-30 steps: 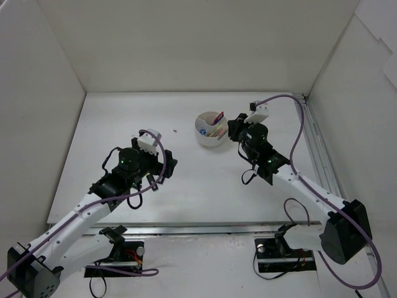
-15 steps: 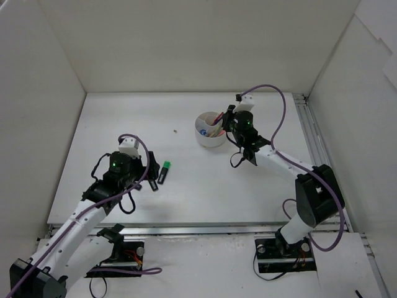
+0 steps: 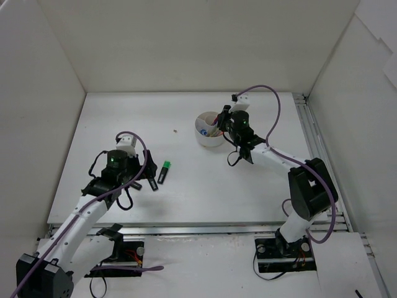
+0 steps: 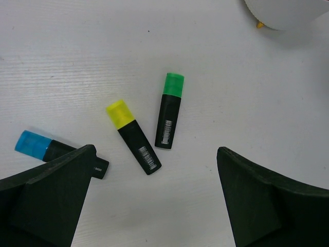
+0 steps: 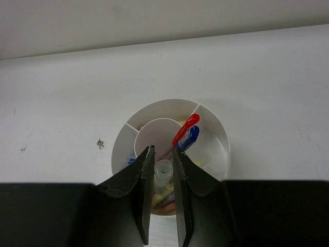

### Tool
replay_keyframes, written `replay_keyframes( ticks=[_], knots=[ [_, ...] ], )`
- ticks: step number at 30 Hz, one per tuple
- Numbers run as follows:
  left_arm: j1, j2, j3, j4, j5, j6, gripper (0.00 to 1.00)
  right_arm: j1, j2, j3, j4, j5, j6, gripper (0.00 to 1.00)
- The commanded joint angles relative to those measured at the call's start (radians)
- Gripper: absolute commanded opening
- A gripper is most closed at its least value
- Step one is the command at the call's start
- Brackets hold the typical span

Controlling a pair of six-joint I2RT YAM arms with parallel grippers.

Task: Sort the stationery into containers
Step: Place the pen in the storage box, then pick up the stationery from the center of the board.

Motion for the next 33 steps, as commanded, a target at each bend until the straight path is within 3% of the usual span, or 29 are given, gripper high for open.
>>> replay_keyframes(
  ticks=[1, 5, 7, 12, 21, 24, 27, 28, 33],
  knots=[
    [0.019, 0.022, 0.041, 0.025, 0.032, -0.007, 1.00, 0.016, -0.015, 0.016, 0.094, 0.011, 0.003, 0.19],
    [0.029, 0.052, 0.053, -0.003, 0.031, -0.033, 1.00, 0.017, -0.038, 0.003, 0.092, -0.009, 0.000, 0.35],
    [0.029, 0.065, 0.061, -0.026, 0.026, -0.052, 1.00, 0.020, -0.055, 0.002, 0.089, -0.013, -0.005, 0.49],
    [0.029, 0.091, 0.062, -0.055, 0.021, -0.098, 1.00, 0.018, -0.122, -0.017, 0.065, -0.025, -0.012, 0.61],
    [0.029, 0.111, 0.030, -0.056, 0.017, -0.177, 1.00, 0.023, -0.273, -0.098, -0.017, -0.032, -0.031, 0.67],
    [0.029, 0.121, 0.024, -0.088, -0.046, -0.219, 1.00, 0.024, -0.331, -0.133, -0.047, -0.045, -0.020, 0.70],
    [0.029, 0.164, 0.036, -0.119, -0.081, -0.270, 1.00, 0.027, -0.395, -0.170, -0.104, -0.050, -0.003, 0.77],
    [0.029, 0.177, 0.041, -0.112, -0.081, -0.286, 1.00, 0.035, -0.429, -0.181, -0.130, -0.052, -0.002, 0.98],
    [0.029, 0.278, 0.035, -0.043, -0.107, -0.346, 0.99, 0.067, -0.514, -0.234, -0.237, 0.002, 0.003, 0.98]
  ],
)
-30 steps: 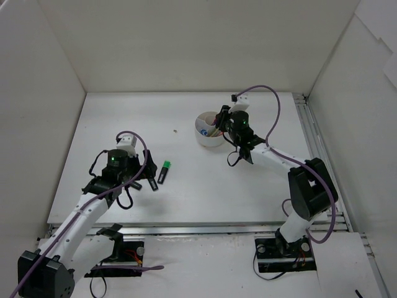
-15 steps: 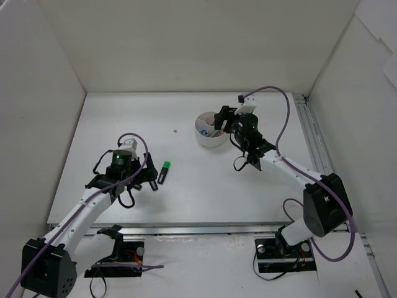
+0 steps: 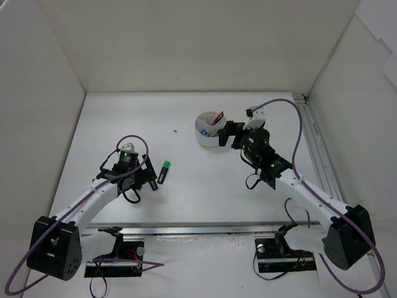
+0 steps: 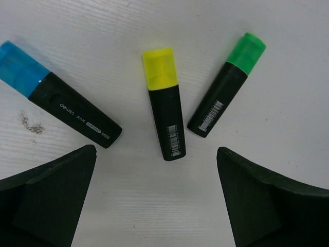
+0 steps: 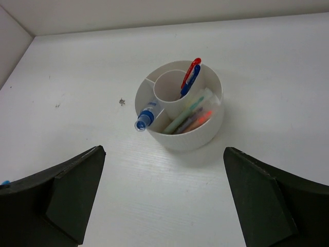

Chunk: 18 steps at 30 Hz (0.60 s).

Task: Sort the stationery into containers
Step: Pick up the stationery from the center of the board.

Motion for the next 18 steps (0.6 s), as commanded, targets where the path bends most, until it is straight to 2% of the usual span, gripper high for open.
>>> replay_keyframes(
  ticks=[1, 4, 7, 13, 18],
  knots=[
    [0.009, 0.049, 0.041, 0.064, -0.037, -0.091, 0.99, 0.021, -0.087, -0.007, -0.044, 0.043, 0.011, 0.98],
    [0.018, 0.156, 0.095, 0.064, -0.048, -0.116, 0.93, 0.024, -0.121, -0.027, -0.087, 0.049, 0.025, 0.98],
    [0.018, 0.216, 0.161, 0.055, -0.058, -0.116, 0.84, 0.027, -0.144, -0.041, -0.112, 0.063, 0.036, 0.98],
    [-0.002, 0.327, 0.247, 0.043, -0.083, -0.120, 0.75, 0.029, -0.179, -0.063, -0.156, 0.092, 0.038, 0.98],
    [-0.051, 0.416, 0.302, -0.012, -0.178, -0.145, 0.65, 0.029, -0.202, -0.081, -0.167, 0.115, 0.039, 0.98]
  ],
)
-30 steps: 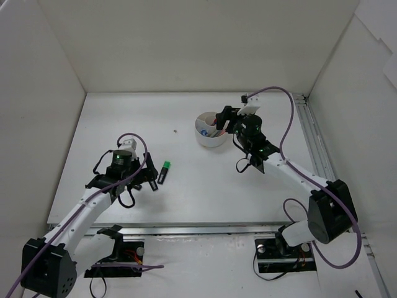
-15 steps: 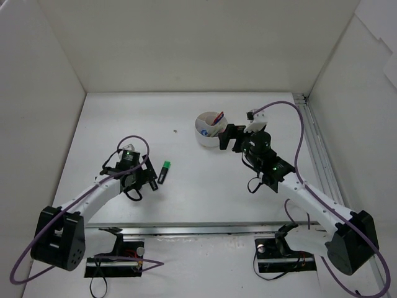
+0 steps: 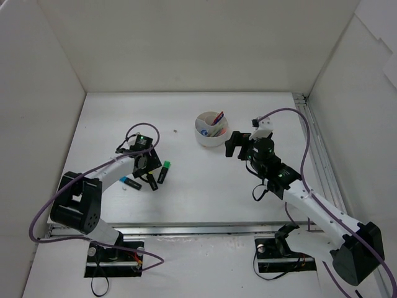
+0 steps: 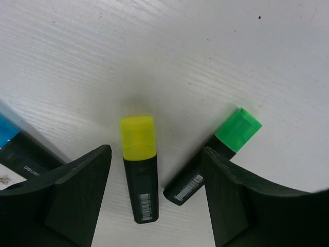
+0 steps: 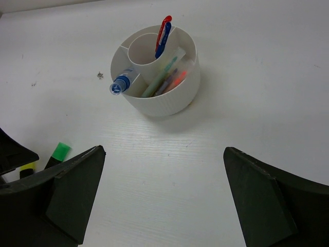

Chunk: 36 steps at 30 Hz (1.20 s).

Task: Sort the stationery into containers
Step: Pick up the stationery from the center of the board.

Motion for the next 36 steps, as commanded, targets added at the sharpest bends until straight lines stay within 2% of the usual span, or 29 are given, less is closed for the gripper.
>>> replay_keyframes(
  ticks=[1, 8, 9, 11, 13, 15, 16, 22, 26, 28, 33, 36],
  knots=[
    [-0.033, 0.037, 0.060, -0.028, -0.078, -0.026, 0.63, 0.007, -0.037, -0.002, 0.028, 0.049, 0.013, 0.98],
    [-0.085, 0.088, 0.086, -0.068, -0.139, -0.051, 0.42, 0.009, -0.092, -0.018, 0.001, 0.073, 0.016, 0.98],
    [-0.085, 0.090, 0.090, -0.077, -0.142, -0.052, 0.35, 0.010, -0.105, -0.019, 0.002, 0.075, 0.017, 0.98],
    [-0.085, 0.097, 0.097, -0.087, -0.150, -0.052, 0.29, 0.012, -0.114, -0.032, 0.011, 0.069, 0.025, 0.98],
    [-0.085, 0.096, 0.098, -0.081, -0.144, -0.042, 0.18, 0.010, -0.123, -0.041, 0.015, 0.063, 0.033, 0.98],
    [-0.085, 0.099, 0.101, -0.081, -0.142, -0.037, 0.03, 0.009, -0.126, -0.041, 0.015, 0.050, 0.033, 0.98],
    [-0.085, 0.094, 0.103, -0.081, -0.141, -0.033, 0.00, 0.012, -0.129, -0.041, 0.013, 0.044, 0.034, 0.98],
    [-0.085, 0.011, 0.118, -0.064, -0.141, 0.046, 0.00, 0.016, -0.135, -0.039, 0.024, -0.037, 0.017, 0.98],
    [-0.143, -0.103, 0.083, 0.037, -0.076, 0.208, 0.00, 0.027, -0.129, -0.030, 0.027, -0.147, 0.011, 0.98],
    [-0.174, -0.171, 0.066, 0.108, 0.014, 0.347, 0.00, 0.030, -0.119, -0.019, 0.027, -0.174, 0.025, 0.98],
    [-0.323, -0.295, 0.012, 0.220, 0.163, 0.605, 0.00, 0.035, -0.050, 0.034, 0.031, -0.428, 0.040, 0.98],
    [-0.384, -0.346, -0.022, 0.260, 0.258, 0.678, 0.00, 0.040, 0.019, 0.085, 0.022, -0.610, 0.045, 0.98]
  ],
)
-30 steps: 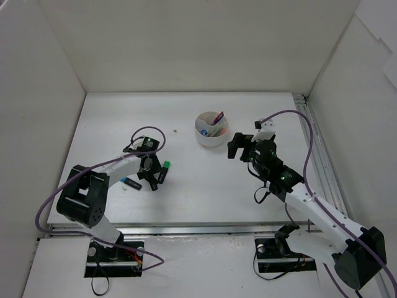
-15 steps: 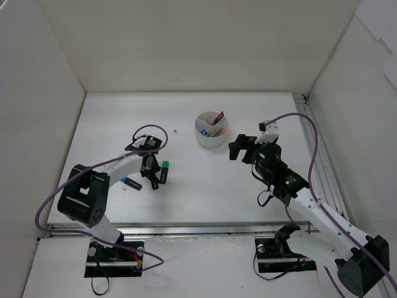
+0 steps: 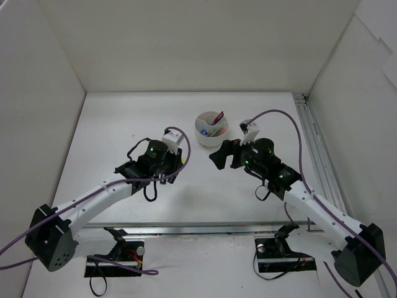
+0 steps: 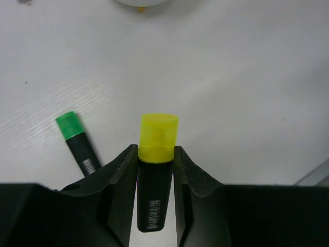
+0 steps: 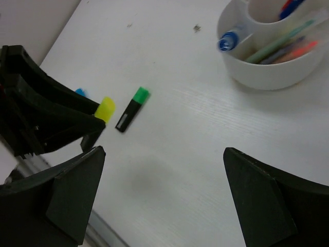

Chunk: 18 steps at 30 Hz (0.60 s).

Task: Sort the stationery into containers
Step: Pick up the stationery from the center of the board.

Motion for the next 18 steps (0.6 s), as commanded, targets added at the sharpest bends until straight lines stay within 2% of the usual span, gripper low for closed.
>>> replay_keyframes(
  ticks=[1, 2, 4, 15, 18],
  knots=[
    [-0.052, -0.059, -0.016, 0.107, 0.140, 0.208, 0.00, 0.017, 0.076, 0.101, 0.058, -0.277, 0.017, 0.98],
    [-0.063, -0.065, -0.016, 0.110, 0.146, 0.220, 0.00, 0.017, 0.116, 0.112, 0.057, -0.354, 0.025, 0.98],
    [-0.094, -0.079, -0.009, 0.104, 0.145, 0.254, 0.00, 0.031, 0.151, 0.135, 0.060, -0.399, 0.040, 0.98],
    [-0.223, -0.076, 0.016, 0.107, 0.045, 0.302, 0.00, 0.071, 0.318, 0.178, 0.060, -0.433, 0.108, 0.97],
    [-0.233, -0.070, 0.024, 0.107, 0.020, 0.305, 0.00, 0.080, 0.349, 0.184, 0.080, -0.425, 0.126, 0.87]
  ],
)
